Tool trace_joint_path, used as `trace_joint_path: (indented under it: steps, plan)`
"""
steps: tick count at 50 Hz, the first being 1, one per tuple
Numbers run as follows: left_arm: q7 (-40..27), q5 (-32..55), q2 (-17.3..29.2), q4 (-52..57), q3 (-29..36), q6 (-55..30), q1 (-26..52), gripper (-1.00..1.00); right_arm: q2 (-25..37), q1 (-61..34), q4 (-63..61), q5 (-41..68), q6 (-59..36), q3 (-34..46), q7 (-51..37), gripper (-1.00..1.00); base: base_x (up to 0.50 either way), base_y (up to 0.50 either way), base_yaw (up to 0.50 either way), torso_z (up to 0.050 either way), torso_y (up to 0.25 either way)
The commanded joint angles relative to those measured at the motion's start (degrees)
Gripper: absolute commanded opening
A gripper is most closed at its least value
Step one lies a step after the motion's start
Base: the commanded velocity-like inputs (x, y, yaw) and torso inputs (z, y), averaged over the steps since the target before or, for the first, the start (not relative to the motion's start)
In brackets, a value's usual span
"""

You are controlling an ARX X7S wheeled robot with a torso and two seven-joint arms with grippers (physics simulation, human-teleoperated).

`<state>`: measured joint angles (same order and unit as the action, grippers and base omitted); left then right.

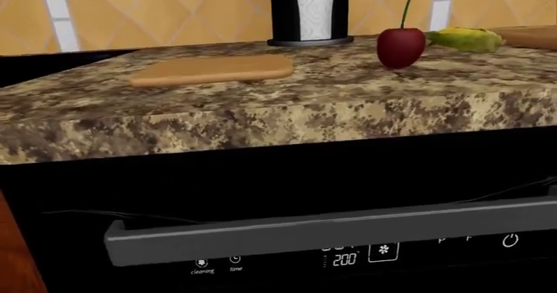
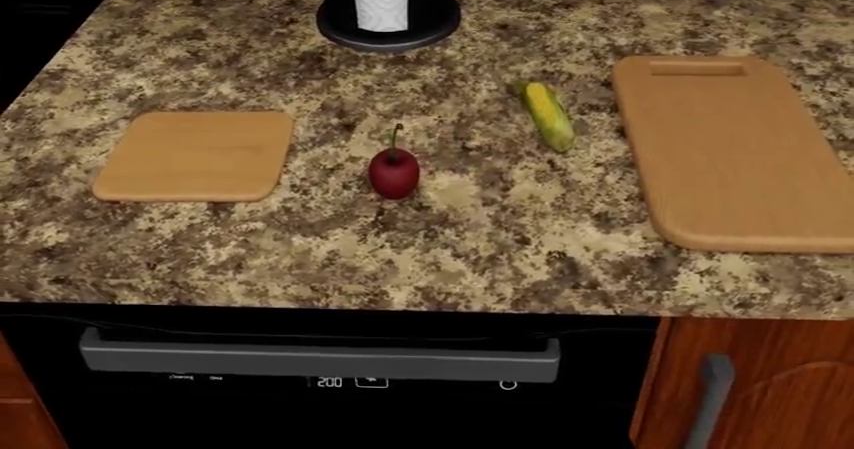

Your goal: Place the corn and the cherry on separate cutting boards.

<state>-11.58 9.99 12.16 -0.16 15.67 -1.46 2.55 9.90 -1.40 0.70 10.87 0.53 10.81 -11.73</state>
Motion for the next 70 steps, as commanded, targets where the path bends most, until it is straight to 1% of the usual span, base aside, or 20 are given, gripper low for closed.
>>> trace_joint_path:
  steps: [1, 4, 8, 13, 15, 20, 26, 27, 28, 29, 30, 32, 33, 34, 35, 37, 39, 45, 54, 70]
  plan:
    - [0.2, 1.3, 0.3, 0.6, -0.1, -0.2, 0.1, 1.00, 0.5, -0.2, -2.3, 3.7, -4.4, -0.7, -0.2, 1.00, 0.00, 0.00, 0.00, 0.050, 0.023]
    - [1.7, 5.3, 0.1, 1.2, -1.3, -1.4, 0.2, 1.00, 0.9, -0.5, -3.3, 4.7, -6.1, -0.8, -0.2, 1.00, 0.00, 0.00, 0.00, 0.050, 0.026]
    - [1.9, 5.1, 0.2, 0.1, -1.0, -1.2, 0.6, 1.00, 1.8, 0.0, -6.5, 4.5, -8.5, -0.6, -1.2, 1.00, 0.00, 0.00, 0.00, 0.050, 0.026]
    - [2.7, 12.7, 2.7, 8.0, -3.7, -8.9, -0.5, 1.00, 4.5, -0.3, -16.9, 6.8, -17.8, -1.2, -2.9, 1.00, 0.00, 0.00, 0.00, 0.050, 0.027]
    - [-0.2, 13.5, 5.9, 19.7, -4.2, -14.5, -2.0, 1.00, 6.2, -0.4, -23.7, 7.8, -21.9, -2.6, -4.5, 1.00, 0.00, 0.00, 0.00, 0.050, 0.027]
    - [-5.4, 15.0, 10.8, 36.8, -5.5, -25.5, -1.5, 1.00, 9.8, -1.4, -35.1, 10.9, -30.0, -6.0, -7.4, 1.00, 0.00, 0.00, 0.00, 0.050, 0.029]
    - [-8.1, 19.8, 13.2, 43.6, -10.4, -30.5, -1.8, 1.00, 13.2, -3.2, -42.0, 17.5, -39.4, -11.7, -9.4, 1.00, 0.00, 0.00, 0.00, 0.050, 0.028]
    - [-10.1, 20.6, 13.5, 45.1, -11.6, -33.1, -1.5, 1.00, 13.7, -3.4, -43.3, 19.0, -41.2, -12.8, -9.7, 1.00, 0.00, 0.00, 0.00, 0.050, 0.025]
    - [-12.7, 27.6, 12.7, 45.1, -15.4, -38.3, -0.4, 1.00, 14.3, -3.7, -44.2, 19.8, -42.8, -13.3, -10.1, 1.00, 0.00, 0.00, 0.00, 0.000, 0.000]
    - [-12.7, 28.0, 12.7, 45.6, -16.0, -38.0, -0.3, 1.00, 14.6, -3.8, -44.6, 19.9, -43.4, -13.3, -10.3, 1.00, 0.00, 0.00, 0.00, 0.000, 0.000]
    - [-15.7, 30.2, 13.7, 47.5, -17.1, -42.5, 0.4, 1.00, 15.2, -4.0, -45.3, 20.6, -44.6, -13.6, -10.4, 1.00, 0.00, 0.00, 0.00, 0.000, 0.000]
    - [-16.8, 37.9, 12.7, 47.7, -21.1, -45.3, 1.3, 1.00, 15.9, -4.3, -46.4, 21.5, -46.4, -14.0, -10.8, 1.00, 0.00, 0.00, 0.00, 0.000, 0.000]
    - [-18.1, 35.5, 15.1, 49.9, -19.4, -47.3, 2.3, 1.00, 16.0, -4.4, -47.2, 22.6, -47.4, -14.9, -11.1, 1.00, 0.00, 0.00, 0.00, 0.000, 0.000]
    - [-19.7, 36.6, 15.4, 50.1, -19.8, -49.4, 2.7, 1.00, 16.2, -4.6, -47.5, 22.8, -47.8, -15.1, -11.3, 1.00, 0.00, 0.00, 0.00, 0.000, 0.000]
    - [-19.4, 38.5, 14.9, 50.4, -21.6, -48.7, 2.0, 1.00, 16.8, -4.7, -47.6, 22.9, -49.0, -15.0, -11.6, 1.00, 0.00, 0.00, 0.00, 0.000, 0.000]
    - [-19.7, 37.6, 15.4, 50.3, -20.6, -49.2, 1.8, 1.00, 14.9, -4.8, -47.5, 24.6, -47.0, -18.5, -12.1, 1.00, 0.00, 0.00, 0.00, 0.000, 0.000]
    - [-19.4, 35.8, 15.7, 50.0, -19.0, -48.8, 1.4, 1.00, 15.5, -4.6, -48.2, 27.6, -48.5, -20.3, -11.4, 1.00, 0.11, -0.13, 0.00, 0.000, 0.000]
    - [-20.6, 36.8, 16.4, 51.6, -19.4, -49.9, 1.6, 1.00, 14.9, -4.1, -46.6, 27.3, -46.6, -21.2, -10.9, 1.00, 0.29, -0.32, 0.00, 0.000, 0.000]
    - [-20.1, 36.1, 17.1, 51.2, -19.9, -48.7, 0.1, 1.00, 15.7, -3.7, -46.9, 26.1, -46.5, -19.6, -10.9, 1.00, 0.38, -0.28, 0.00, 0.000, 0.000]
    - [-20.0, 36.8, 18.6, 51.8, -19.9, -49.1, -0.9, 1.00, 16.0, -2.9, -46.5, 24.8, -45.5, -16.8, -10.1, 1.00, 0.50, -0.03, 0.00, 0.000, 0.000]
